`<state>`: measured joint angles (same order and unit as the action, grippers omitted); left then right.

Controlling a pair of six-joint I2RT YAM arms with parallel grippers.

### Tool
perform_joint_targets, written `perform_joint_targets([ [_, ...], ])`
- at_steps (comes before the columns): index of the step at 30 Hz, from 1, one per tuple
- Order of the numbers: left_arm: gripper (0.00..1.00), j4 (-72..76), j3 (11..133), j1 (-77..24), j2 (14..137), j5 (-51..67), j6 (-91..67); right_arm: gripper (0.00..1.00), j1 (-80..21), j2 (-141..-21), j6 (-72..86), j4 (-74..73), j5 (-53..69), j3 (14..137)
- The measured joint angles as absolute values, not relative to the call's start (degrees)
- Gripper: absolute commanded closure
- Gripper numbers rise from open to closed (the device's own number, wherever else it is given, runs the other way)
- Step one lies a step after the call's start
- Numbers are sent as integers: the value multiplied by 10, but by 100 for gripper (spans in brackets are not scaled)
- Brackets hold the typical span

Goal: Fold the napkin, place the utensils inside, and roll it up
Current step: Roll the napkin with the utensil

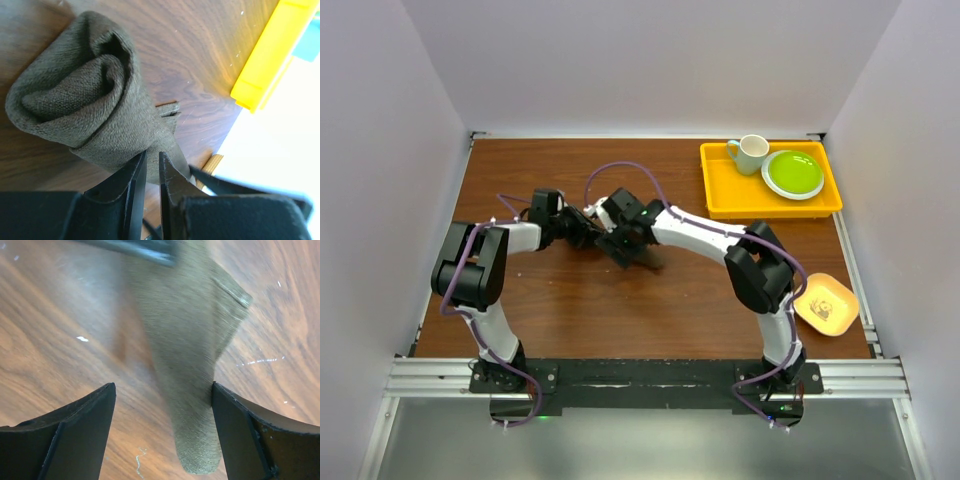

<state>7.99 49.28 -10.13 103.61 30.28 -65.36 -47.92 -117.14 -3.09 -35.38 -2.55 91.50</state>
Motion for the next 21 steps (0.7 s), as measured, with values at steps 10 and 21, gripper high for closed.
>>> perform_joint_targets([
  [10,80,29,510,-101,1036,303,-653,26,-535,-1203,-127,-336,-170,927],
  [21,75,11,511,-91,1039,310,-653,58,-547,-1225,-152,-280,-217,914],
])
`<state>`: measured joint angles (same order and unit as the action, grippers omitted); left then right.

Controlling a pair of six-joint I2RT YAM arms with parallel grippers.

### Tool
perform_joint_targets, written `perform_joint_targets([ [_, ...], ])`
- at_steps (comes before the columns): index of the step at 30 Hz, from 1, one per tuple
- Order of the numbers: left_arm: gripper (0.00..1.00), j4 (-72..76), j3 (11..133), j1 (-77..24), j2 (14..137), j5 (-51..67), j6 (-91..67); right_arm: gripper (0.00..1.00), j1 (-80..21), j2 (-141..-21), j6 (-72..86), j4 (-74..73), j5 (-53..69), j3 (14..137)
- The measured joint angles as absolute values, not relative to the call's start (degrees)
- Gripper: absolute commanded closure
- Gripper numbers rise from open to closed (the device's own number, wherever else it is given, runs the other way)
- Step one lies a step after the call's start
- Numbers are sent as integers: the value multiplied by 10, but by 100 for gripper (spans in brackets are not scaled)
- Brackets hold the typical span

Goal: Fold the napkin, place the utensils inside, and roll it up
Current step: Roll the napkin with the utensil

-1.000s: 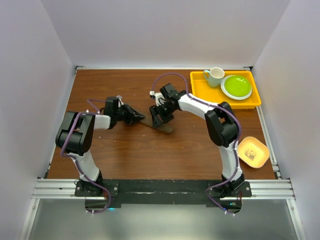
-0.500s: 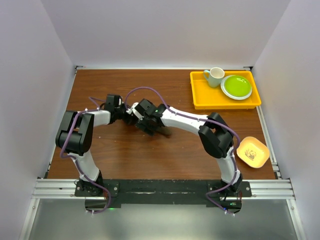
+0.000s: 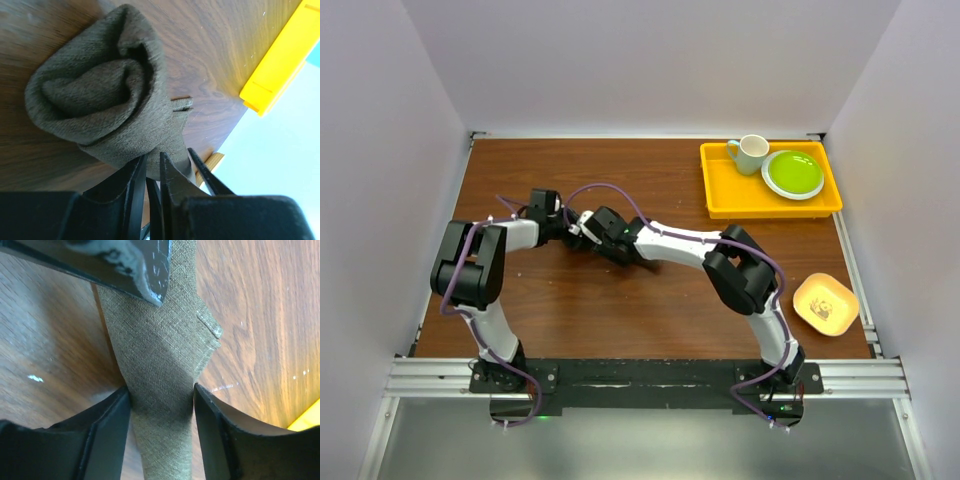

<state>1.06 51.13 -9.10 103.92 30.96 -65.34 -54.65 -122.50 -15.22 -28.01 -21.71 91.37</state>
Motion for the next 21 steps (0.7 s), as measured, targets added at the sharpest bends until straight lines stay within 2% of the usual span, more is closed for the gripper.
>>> perform_joint_targets([
  [2,71,10,511,-86,1039,312,-652,70,-546,-1227,-154,-274,-211,914],
  [3,70,10,511,-83,1039,314,-649,80,-546,-1227,-153,-272,-204,914],
  [6,62,-1,511,-67,1034,316,-634,91,-541,-1228,-145,-269,-180,915],
  [10,55,-26,512,-40,1007,301,-597,94,-519,-1226,-126,-271,-126,922],
  [12,55,-37,513,-30,989,288,-574,94,-503,-1224,-112,-273,-87,925],
  [16,57,-57,516,-23,949,266,-542,94,-444,-1228,-68,-288,51,943],
  [21,60,-48,510,-26,912,263,-535,93,-355,-1263,37,-271,300,949],
])
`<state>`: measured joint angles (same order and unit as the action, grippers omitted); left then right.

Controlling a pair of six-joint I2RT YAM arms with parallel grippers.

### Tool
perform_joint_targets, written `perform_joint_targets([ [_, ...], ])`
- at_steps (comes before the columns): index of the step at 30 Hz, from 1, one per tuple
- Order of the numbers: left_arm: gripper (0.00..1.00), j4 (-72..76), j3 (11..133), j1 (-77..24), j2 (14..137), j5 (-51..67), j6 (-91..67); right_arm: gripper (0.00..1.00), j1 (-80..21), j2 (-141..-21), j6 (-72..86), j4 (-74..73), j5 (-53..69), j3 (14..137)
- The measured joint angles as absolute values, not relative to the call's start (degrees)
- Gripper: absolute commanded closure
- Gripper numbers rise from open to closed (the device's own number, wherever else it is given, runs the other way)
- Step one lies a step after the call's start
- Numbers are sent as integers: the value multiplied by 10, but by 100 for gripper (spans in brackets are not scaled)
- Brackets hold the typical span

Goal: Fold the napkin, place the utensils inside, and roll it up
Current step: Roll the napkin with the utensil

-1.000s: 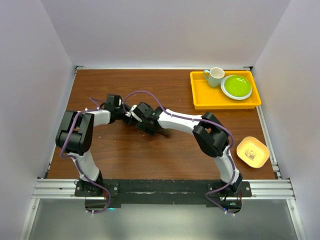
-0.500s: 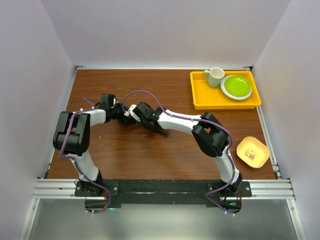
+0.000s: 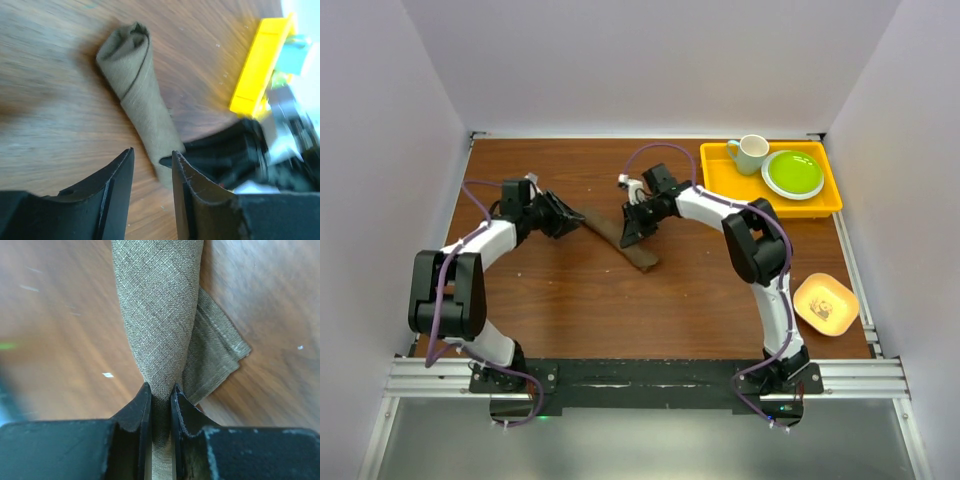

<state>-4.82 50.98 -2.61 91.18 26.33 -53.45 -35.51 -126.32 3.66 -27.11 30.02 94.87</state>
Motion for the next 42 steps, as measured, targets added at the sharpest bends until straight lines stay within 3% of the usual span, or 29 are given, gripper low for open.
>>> perform_joint_targets([
  [4,62,-10,497,-55,906,277,-553,92,-296,-1306,158,-192,496,913],
  [11,66,113,497,-124,970,311,-610,88,-278,-1331,215,-168,592,891],
  [16,67,137,506,-123,1051,315,-622,77,-277,-1334,221,-169,605,887],
  [20,68,142,516,-123,1068,318,-623,57,-276,-1334,219,-177,599,887],
  [23,68,141,522,-122,1073,318,-620,50,-276,-1330,216,-197,594,893],
  [30,68,138,538,-120,1087,319,-617,35,-283,-1279,161,-269,490,901],
  [42,69,117,550,-119,1096,321,-614,26,-352,-1163,17,-354,158,904],
])
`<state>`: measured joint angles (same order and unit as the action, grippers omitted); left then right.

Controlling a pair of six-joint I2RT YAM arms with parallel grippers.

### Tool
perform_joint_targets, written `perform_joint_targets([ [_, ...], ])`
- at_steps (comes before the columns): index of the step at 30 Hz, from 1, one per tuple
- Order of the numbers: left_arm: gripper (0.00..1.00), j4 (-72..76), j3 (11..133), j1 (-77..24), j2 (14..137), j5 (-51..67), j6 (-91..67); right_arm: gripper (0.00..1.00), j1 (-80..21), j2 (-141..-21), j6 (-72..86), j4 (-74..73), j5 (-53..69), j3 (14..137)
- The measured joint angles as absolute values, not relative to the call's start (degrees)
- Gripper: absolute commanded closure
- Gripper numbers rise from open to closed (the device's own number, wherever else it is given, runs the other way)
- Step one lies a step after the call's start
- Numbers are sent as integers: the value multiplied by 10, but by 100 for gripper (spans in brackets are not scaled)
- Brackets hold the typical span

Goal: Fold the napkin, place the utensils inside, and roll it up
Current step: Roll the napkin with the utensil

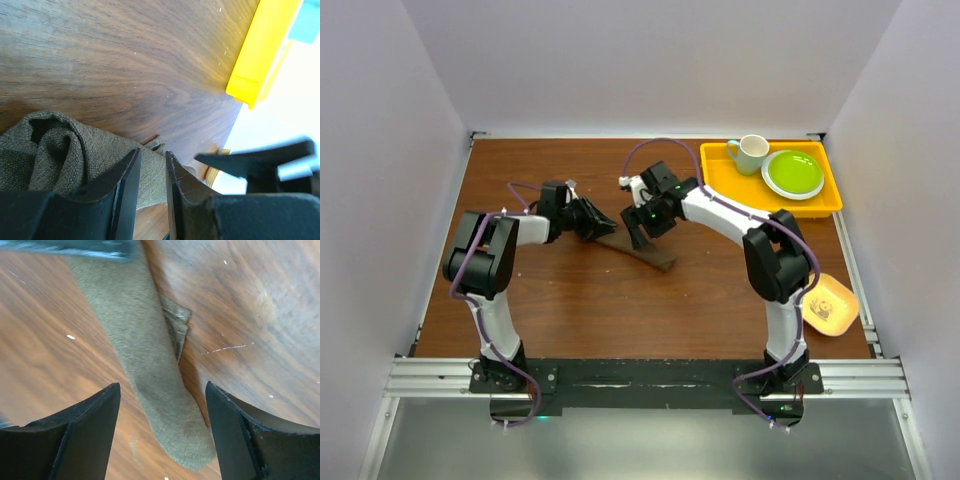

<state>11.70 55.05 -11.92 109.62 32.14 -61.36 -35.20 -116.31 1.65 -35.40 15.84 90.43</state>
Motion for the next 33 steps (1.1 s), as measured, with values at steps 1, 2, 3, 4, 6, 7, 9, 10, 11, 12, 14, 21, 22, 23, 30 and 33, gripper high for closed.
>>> perform_joint_targets([
  [1,69,115,552,-119,1097,322,-613,26,-367,-1157,3,-355,134,904],
  [2,69,114,552,-119,1097,322,-613,25,-384,-1152,-13,-355,108,904],
  [3,69,112,553,-119,1098,323,-613,25,-402,-1148,-27,-356,87,904],
  [4,69,111,553,-119,1098,323,-613,25,-420,-1147,-41,-356,66,904],
  [6,69,109,555,-118,1099,324,-613,2,-452,-1147,-67,-356,24,904],
  [7,69,108,556,-117,1100,324,-613,2,-467,-1148,-77,-358,4,904],
  [9,69,106,557,-117,1100,326,-613,2,-493,-1150,-102,-358,-38,904],
  [10,69,105,557,-116,1100,326,-613,2,-502,-1151,-113,-357,-56,904],
  [11,69,104,557,-116,1100,327,-613,2,-510,-1151,-123,-355,-75,904],
  [12,69,103,557,-116,1100,327,-613,2,-515,-1151,-131,-353,-93,904],
  [14,69,102,557,-116,1100,328,-613,2,-521,-1151,-143,-343,-121,904],
  [21,70,95,557,-108,1100,335,-613,12,-522,-1169,-155,-312,-168,904],
  [22,70,93,557,-106,1100,336,-613,21,-522,-1176,-155,-310,-168,904],
  [23,70,93,557,-105,1100,337,-613,25,-522,-1183,-156,-309,-169,904],
  [30,70,87,557,-96,1100,344,-613,42,-522,-1211,-159,-303,-171,901],
  [33,69,84,557,-94,1100,347,-613,68,-522,-1213,-160,-296,-171,900],
])
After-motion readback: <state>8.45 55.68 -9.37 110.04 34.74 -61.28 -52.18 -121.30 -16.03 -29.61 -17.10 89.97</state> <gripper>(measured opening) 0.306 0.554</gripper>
